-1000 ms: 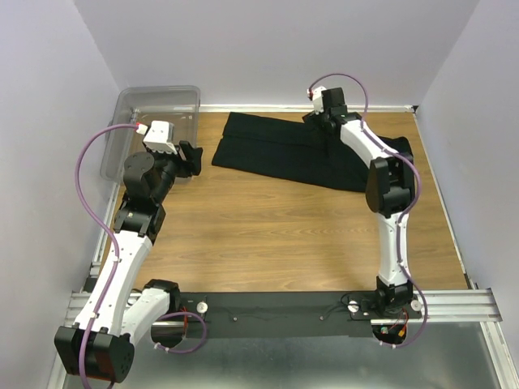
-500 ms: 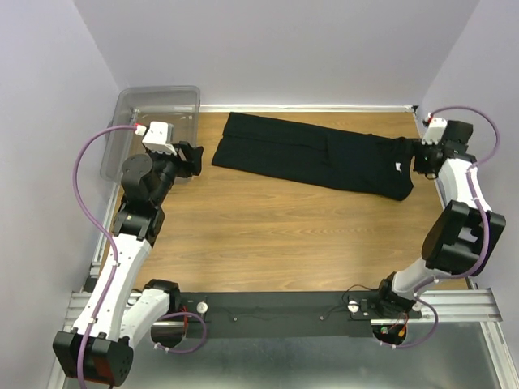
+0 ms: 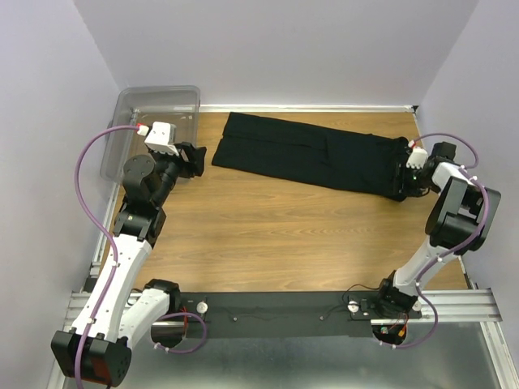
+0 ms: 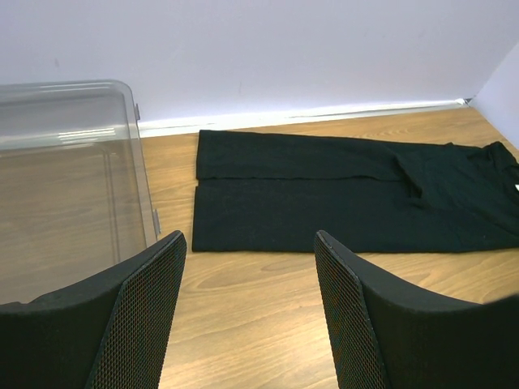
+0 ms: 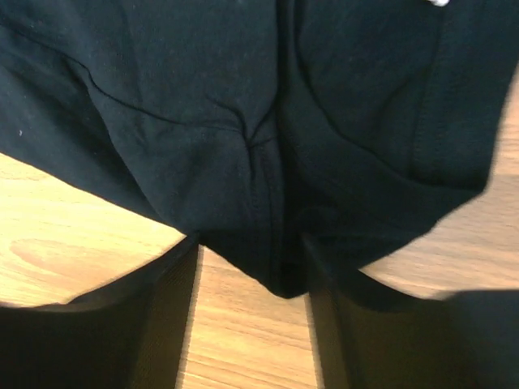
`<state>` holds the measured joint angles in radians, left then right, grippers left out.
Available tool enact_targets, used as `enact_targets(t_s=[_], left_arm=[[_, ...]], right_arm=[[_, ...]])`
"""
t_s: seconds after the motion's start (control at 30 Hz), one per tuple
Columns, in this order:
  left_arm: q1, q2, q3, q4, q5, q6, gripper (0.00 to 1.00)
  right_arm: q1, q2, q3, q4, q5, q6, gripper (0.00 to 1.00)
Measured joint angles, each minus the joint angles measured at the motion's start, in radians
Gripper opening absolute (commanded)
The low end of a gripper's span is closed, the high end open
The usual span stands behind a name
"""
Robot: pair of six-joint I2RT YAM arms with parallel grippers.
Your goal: Fold and stack the t-shirts
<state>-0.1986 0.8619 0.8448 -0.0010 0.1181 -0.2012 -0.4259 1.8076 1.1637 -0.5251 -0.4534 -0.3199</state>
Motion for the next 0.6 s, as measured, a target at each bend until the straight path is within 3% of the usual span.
enact_targets(t_s=[0.13,0.27,0.4,0.53,0.6], left_arm=[[0.000,0.000,0.000,0.000,0.000,0.000,0.73],[0.000,0.001,0.000,0.000,0.000,0.000,0.73],[0.000,0.003,0.000,0.000,0.001,0.000,0.73],[0.000,0.005,0.000,0.000,0.001,0.000,0.73],[0.000,0.006,0.000,0.000,0.001,0.000,0.73]], right_arm=[[0.000,0.021,0.000,-0.005,-0.015,-0.013,0.33],[-0.001,-0.003,-0.008,-0.008,-0.010,-0.027,0.23],[-0.001,-0.060,-0.013,-0.010,0.015,-0.037,0.05],[-0.007,-0.111,-0.014,-0.009,0.050,-0.048,0.02],[-0.015,-0.122,-0.014,-0.010,0.077,-0.051,0.08]])
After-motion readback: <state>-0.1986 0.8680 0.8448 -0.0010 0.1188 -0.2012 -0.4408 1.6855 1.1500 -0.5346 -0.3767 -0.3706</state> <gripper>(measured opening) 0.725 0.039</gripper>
